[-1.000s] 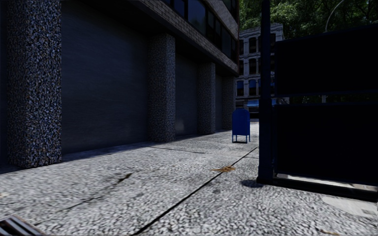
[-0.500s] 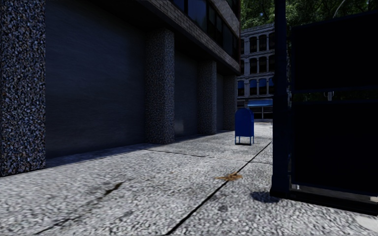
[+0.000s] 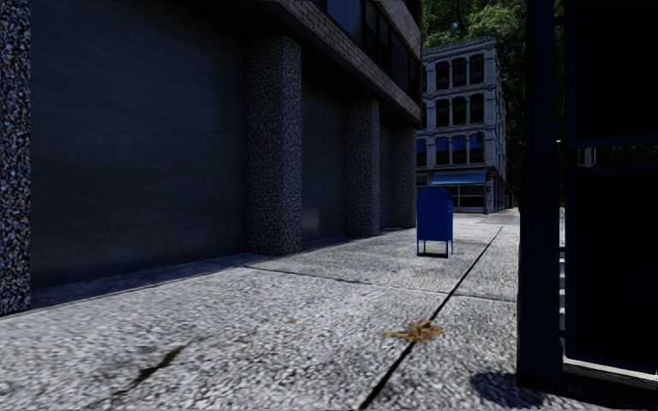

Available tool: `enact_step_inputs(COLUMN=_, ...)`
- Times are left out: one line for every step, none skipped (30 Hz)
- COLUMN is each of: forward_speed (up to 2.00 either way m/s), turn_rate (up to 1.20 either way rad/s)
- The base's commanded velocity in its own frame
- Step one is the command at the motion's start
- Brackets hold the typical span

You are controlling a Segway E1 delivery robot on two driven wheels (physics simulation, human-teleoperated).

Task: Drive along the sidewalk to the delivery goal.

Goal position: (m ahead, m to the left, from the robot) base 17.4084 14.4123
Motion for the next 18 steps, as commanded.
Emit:
enact_step_inputs(forward_speed=0.96, turn_rate=0.0)
enact_step_inputs(forward_speed=0.96, turn_rate=0.0)
enact_step_inputs(forward_speed=0.96, turn_rate=0.0)
enact_step_inputs(forward_speed=0.96, turn_rate=0.0)
enact_step_inputs(forward_speed=0.96, turn_rate=0.0)
enact_step_inputs(forward_speed=0.96, turn_rate=0.0)
enact_step_inputs(forward_speed=0.96, turn_rate=0.0)
enact_step_inputs(forward_speed=0.96, turn_rate=0.0)
enact_step_inputs(forward_speed=0.96, turn_rate=0.0)
enact_step_inputs(forward_speed=0.96, turn_rate=0.0)
enact_step_inputs(forward_speed=0.96, turn_rate=0.0)
enact_step_inputs(forward_speed=0.96, turn_rate=0.0)
enact_step_inputs(forward_speed=0.96, turn_rate=0.0)
enact_step_inputs(forward_speed=0.96, turn_rate=0.0)
enact_step_inputs(forward_speed=0.96, turn_rate=0.0)
enact_step_inputs(forward_speed=0.96, turn_rate=0.0)
enact_step_inputs(forward_speed=0.96, turn_rate=0.0)
enact_step_inputs(forward_speed=0.96, turn_rate=0.0)
